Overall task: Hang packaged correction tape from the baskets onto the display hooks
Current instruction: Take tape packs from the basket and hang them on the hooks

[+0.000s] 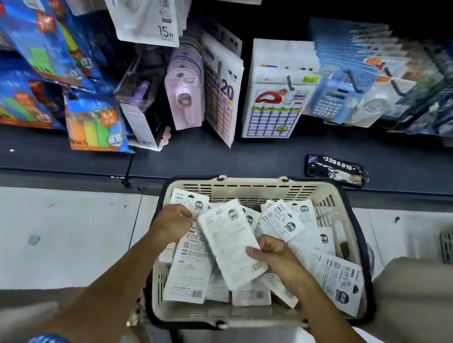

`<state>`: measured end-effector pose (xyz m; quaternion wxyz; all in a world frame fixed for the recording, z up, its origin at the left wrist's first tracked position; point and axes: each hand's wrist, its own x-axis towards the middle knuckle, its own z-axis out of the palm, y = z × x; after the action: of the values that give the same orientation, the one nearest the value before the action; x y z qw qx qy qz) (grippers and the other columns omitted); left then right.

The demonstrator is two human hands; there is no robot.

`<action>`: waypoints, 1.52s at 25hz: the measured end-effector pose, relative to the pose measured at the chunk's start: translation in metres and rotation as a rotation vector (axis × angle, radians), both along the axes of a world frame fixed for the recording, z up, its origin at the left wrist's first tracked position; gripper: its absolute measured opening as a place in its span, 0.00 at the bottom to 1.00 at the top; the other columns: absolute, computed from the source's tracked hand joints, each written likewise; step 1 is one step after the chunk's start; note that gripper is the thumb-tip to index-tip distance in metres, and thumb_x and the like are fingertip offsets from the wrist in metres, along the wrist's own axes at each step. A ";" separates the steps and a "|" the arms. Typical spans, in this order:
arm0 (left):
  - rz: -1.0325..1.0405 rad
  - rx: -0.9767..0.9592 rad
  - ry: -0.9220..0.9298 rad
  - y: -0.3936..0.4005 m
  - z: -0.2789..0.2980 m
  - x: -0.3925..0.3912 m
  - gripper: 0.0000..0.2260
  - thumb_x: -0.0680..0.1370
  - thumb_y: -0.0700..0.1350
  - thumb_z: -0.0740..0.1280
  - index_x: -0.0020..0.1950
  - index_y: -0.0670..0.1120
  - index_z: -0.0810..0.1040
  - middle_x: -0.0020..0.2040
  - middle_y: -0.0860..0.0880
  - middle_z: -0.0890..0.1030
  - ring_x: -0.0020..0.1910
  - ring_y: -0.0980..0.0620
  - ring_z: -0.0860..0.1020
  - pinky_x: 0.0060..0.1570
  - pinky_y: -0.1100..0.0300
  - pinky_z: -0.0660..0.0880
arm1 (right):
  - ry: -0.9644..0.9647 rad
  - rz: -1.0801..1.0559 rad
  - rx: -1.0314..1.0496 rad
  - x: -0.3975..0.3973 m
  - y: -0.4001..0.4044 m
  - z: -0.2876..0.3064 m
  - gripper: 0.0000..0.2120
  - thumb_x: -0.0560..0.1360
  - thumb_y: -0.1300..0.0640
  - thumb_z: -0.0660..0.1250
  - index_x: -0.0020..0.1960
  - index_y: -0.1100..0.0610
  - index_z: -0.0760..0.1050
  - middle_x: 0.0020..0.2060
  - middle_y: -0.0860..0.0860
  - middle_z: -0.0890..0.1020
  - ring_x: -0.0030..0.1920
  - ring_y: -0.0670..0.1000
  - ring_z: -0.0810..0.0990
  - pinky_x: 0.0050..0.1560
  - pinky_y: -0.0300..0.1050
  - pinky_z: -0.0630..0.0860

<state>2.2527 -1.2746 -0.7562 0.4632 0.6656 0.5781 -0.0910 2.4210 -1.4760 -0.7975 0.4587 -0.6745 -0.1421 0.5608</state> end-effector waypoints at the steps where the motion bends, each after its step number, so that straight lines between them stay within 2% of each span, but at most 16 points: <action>1: 0.129 -0.078 -0.064 0.001 0.000 0.001 0.06 0.81 0.41 0.65 0.55 0.43 0.80 0.49 0.45 0.83 0.50 0.43 0.82 0.54 0.47 0.81 | 0.091 -0.082 -0.008 -0.002 0.001 0.003 0.13 0.76 0.61 0.73 0.35 0.53 0.74 0.45 0.58 0.86 0.45 0.55 0.85 0.37 0.46 0.80; 3: 0.197 -0.245 -0.088 -0.005 0.002 0.001 0.16 0.83 0.54 0.64 0.56 0.41 0.80 0.49 0.46 0.84 0.49 0.44 0.82 0.56 0.47 0.79 | 0.136 0.003 -0.076 -0.017 0.007 0.000 0.02 0.77 0.59 0.71 0.50 0.56 0.80 0.50 0.56 0.87 0.49 0.56 0.86 0.45 0.49 0.84; 5: 0.097 -0.320 -0.089 -0.016 0.000 -0.002 0.22 0.77 0.63 0.69 0.59 0.46 0.77 0.58 0.53 0.80 0.56 0.46 0.80 0.54 0.53 0.75 | 0.075 0.229 -0.144 -0.044 0.016 -0.008 0.12 0.78 0.58 0.71 0.61 0.55 0.80 0.53 0.50 0.87 0.51 0.53 0.86 0.48 0.45 0.83; 8: -0.015 -0.270 -0.130 -0.026 -0.009 -0.008 0.19 0.67 0.47 0.82 0.53 0.48 0.78 0.57 0.51 0.85 0.52 0.51 0.83 0.54 0.51 0.80 | 0.099 0.395 -0.176 -0.076 0.021 -0.021 0.14 0.77 0.59 0.72 0.63 0.54 0.79 0.53 0.46 0.86 0.49 0.45 0.84 0.48 0.39 0.79; 10: -0.106 -0.239 -0.052 -0.031 -0.014 -0.008 0.22 0.66 0.41 0.83 0.56 0.48 0.80 0.56 0.49 0.86 0.54 0.49 0.83 0.60 0.48 0.79 | 0.013 0.496 -0.181 -0.083 0.019 -0.030 0.18 0.76 0.61 0.72 0.65 0.55 0.78 0.58 0.47 0.84 0.55 0.45 0.82 0.58 0.39 0.78; 13: -0.169 -0.211 -0.032 -0.035 -0.016 -0.006 0.21 0.68 0.41 0.82 0.59 0.46 0.82 0.55 0.50 0.86 0.55 0.49 0.83 0.61 0.49 0.79 | -0.087 0.317 -0.173 -0.078 0.014 -0.029 0.24 0.69 0.58 0.78 0.62 0.52 0.75 0.57 0.47 0.84 0.56 0.46 0.82 0.61 0.47 0.79; 15: -0.083 -0.280 -0.198 -0.023 -0.009 -0.003 0.19 0.68 0.40 0.82 0.56 0.46 0.83 0.51 0.51 0.88 0.52 0.49 0.85 0.57 0.51 0.81 | 0.061 0.092 -0.055 -0.066 0.012 -0.022 0.28 0.65 0.55 0.81 0.61 0.49 0.74 0.56 0.47 0.84 0.56 0.47 0.84 0.56 0.46 0.81; 19: 0.156 -0.430 -0.521 -0.018 0.012 0.007 0.28 0.63 0.43 0.82 0.61 0.46 0.78 0.54 0.49 0.87 0.51 0.53 0.86 0.50 0.57 0.81 | 0.245 0.118 0.088 -0.049 0.022 0.005 0.26 0.68 0.50 0.80 0.65 0.48 0.79 0.57 0.48 0.86 0.57 0.50 0.85 0.54 0.49 0.82; 21: 0.236 -0.270 -0.580 -0.026 0.018 0.017 0.29 0.65 0.44 0.82 0.62 0.48 0.75 0.55 0.49 0.86 0.47 0.60 0.85 0.44 0.65 0.79 | 0.134 -0.092 0.095 -0.050 0.033 0.016 0.21 0.69 0.53 0.78 0.61 0.50 0.81 0.51 0.49 0.88 0.50 0.50 0.87 0.45 0.46 0.83; 23: 0.229 -0.135 -0.563 -0.033 0.022 0.028 0.31 0.68 0.48 0.81 0.66 0.56 0.70 0.57 0.58 0.81 0.45 0.68 0.81 0.42 0.69 0.74 | -0.166 -0.288 0.042 -0.057 0.044 0.026 0.15 0.72 0.55 0.75 0.57 0.47 0.80 0.45 0.47 0.88 0.43 0.49 0.87 0.38 0.40 0.80; 25: 0.139 -0.269 -0.535 -0.041 0.029 0.040 0.41 0.63 0.57 0.81 0.73 0.57 0.68 0.59 0.61 0.78 0.51 0.64 0.80 0.53 0.61 0.76 | -0.668 -0.138 -0.075 -0.071 0.052 0.030 0.15 0.76 0.53 0.70 0.60 0.45 0.74 0.43 0.46 0.85 0.40 0.50 0.85 0.39 0.43 0.80; 27: 0.159 -0.346 -0.480 -0.047 0.023 0.045 0.40 0.62 0.54 0.84 0.70 0.51 0.72 0.58 0.56 0.82 0.57 0.53 0.81 0.59 0.54 0.77 | -0.834 0.069 -0.058 -0.086 0.057 0.032 0.22 0.76 0.53 0.67 0.68 0.50 0.68 0.46 0.44 0.82 0.40 0.47 0.83 0.43 0.48 0.83; 29: 0.287 -0.266 -0.418 -0.046 0.016 0.039 0.24 0.67 0.48 0.83 0.58 0.50 0.77 0.51 0.50 0.85 0.50 0.50 0.83 0.46 0.57 0.78 | -0.476 0.236 0.047 -0.083 0.056 0.032 0.31 0.73 0.50 0.70 0.73 0.48 0.63 0.53 0.42 0.79 0.49 0.44 0.82 0.50 0.45 0.82; 31: 0.388 -0.179 -0.347 -0.038 0.005 0.023 0.13 0.70 0.45 0.80 0.50 0.52 0.79 0.48 0.51 0.85 0.43 0.54 0.81 0.38 0.60 0.74 | -0.129 0.172 0.079 -0.065 0.045 0.028 0.29 0.72 0.48 0.72 0.71 0.46 0.69 0.60 0.43 0.79 0.58 0.47 0.81 0.56 0.44 0.78; 34: 0.413 -0.071 -0.294 -0.028 -0.007 0.006 0.12 0.70 0.42 0.79 0.51 0.49 0.83 0.46 0.50 0.87 0.42 0.51 0.84 0.43 0.57 0.79 | -0.355 -0.263 -0.187 -0.045 0.027 0.003 0.19 0.75 0.56 0.72 0.64 0.52 0.73 0.56 0.48 0.79 0.57 0.52 0.80 0.54 0.45 0.76; 38: 0.305 0.045 -0.168 -0.025 -0.008 0.006 0.20 0.69 0.44 0.80 0.58 0.46 0.78 0.48 0.50 0.84 0.43 0.50 0.82 0.45 0.57 0.79 | 0.000 -0.346 -0.278 -0.051 0.030 -0.020 0.18 0.72 0.64 0.75 0.59 0.58 0.75 0.51 0.52 0.85 0.49 0.54 0.84 0.47 0.55 0.83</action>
<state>2.2586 -1.2991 -0.7647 0.5033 0.5856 0.6335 0.0490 2.3698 -1.4464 -0.8176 0.4509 -0.7456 0.0543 0.4878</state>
